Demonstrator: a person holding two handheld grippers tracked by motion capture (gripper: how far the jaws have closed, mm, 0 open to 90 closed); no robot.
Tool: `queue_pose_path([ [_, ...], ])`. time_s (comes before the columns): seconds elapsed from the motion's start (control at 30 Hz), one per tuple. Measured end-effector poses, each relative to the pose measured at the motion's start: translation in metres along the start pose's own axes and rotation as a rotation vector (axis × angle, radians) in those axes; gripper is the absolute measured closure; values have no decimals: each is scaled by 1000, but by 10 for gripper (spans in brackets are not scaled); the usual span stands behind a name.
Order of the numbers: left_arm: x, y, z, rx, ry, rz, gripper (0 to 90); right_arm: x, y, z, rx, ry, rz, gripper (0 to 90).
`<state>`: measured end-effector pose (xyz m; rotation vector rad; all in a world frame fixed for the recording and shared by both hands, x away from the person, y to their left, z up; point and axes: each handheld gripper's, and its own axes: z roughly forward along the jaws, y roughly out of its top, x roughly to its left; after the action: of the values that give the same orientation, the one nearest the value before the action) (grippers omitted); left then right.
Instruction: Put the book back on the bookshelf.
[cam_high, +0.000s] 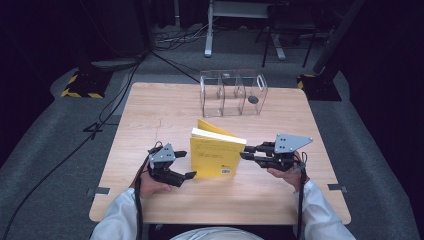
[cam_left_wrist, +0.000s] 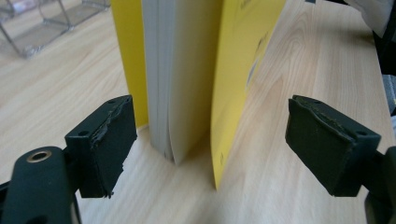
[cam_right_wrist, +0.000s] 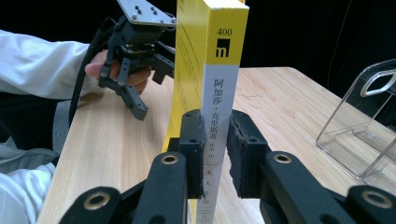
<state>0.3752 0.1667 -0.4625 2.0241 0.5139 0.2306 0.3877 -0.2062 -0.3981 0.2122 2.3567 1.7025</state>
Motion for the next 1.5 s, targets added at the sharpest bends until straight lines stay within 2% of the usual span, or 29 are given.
queue_pose_path([
  [0.07, 2, 4, 5, -24, -6, 2, 165, 0, 0, 0, -1, 0, 5, 764],
  [0.27, -1, 10, 19, -25, -5, 36, 163, -1, 2, 2, 29, -12, 6, 744],
  [0.3, -1, 12, 21, -22, -5, 51, 166, -2, 2, 3, 37, 3, 7, 727],
  [0.33, -2, 13, 24, -26, -10, 50, 177, -2, 2, 5, 47, 19, 16, 690],
  [0.37, -2, 15, 26, -31, -4, 62, 209, -2, 2, 8, 69, 27, 15, 654],
  [0.4, -3, 16, 28, -35, -3, 56, 237, 0, 1, 14, 102, 32, 6, 625],
  [0.47, -1, 17, 29, -55, -27, 49, 331, 2, -1, 24, 151, 20, -3, 626],
  [0.6, -1, 20, 32, -62, -58, 79, 491, 2, -5, 35, 157, 40, 14, 599],
  [0.7, -1, 23, 36, -59, -83, 88, 540, 2, -6, 42, 157, 30, 15, 638],
  [0.73, -1, 24, 37, -62, -81, 87, 538, 2, -7, 44, 157, 29, 17, 652],
  [0.8, 0, 25, 39, -61, -77, 81, 512, 0, -9, 44, 147, 31, 24, 738],
  [0.83, 0, 25, 39, -63, -62, 74, 489, -1, -9, 43, 139, 46, 21, 751],
  [0.93, 2, 25, 40, -37, -5, 80, 371, 2, -10, 42, 134, 28, 10, 755],
  [1.0, 4, 23, 38, -33, 7, 56, 332, 4, -11, 39, 136, 7, 6, 756],
  [1.1, 6, 20, 31, -21, 49, 40, 275, 3, -15, 29, 135, -37, 21, 756],
  [1.17, 7, 18, 28, -21, 59, 30, 262, 1, -18, 18, 141, -72, 28, 756],
  [1.2, 10, 15, 22, -17, 72, 11, 255, 0, -20, 13, 141, -88, 36, 756],
  [1.23, 10, 15, 22, -17, 72, 11, 247, 0, -20, 13, 141, -88, 36, 756],
  [1.27, 11, 11, 17, 5, 101, -1, 235, -3, -25, -1, 141, -123, 55, 756],
  [1.3, 11, 11, 17, 5, 101, -1, 231, -3, -26, -5, 141, -134, 60, 756],
  [1.33, 11, 8, 15, 19, 120, 9, 231, -3, -26, -5, 141, -134, 60, 756],
  [1.4, 8, 1, 12, 71, 140, 27, 230, -6, -31, -17, 139, -166, 79, 756],
  [1.43, 6, -3, 10, 91, 149, 32, 214, -7, -34, -26, 140, -191, 92, 755],
  [1.5, 3, -10, 6, 132, 144, 25, 208, -7, -35, -29, 140, -200, 97, 755],
])
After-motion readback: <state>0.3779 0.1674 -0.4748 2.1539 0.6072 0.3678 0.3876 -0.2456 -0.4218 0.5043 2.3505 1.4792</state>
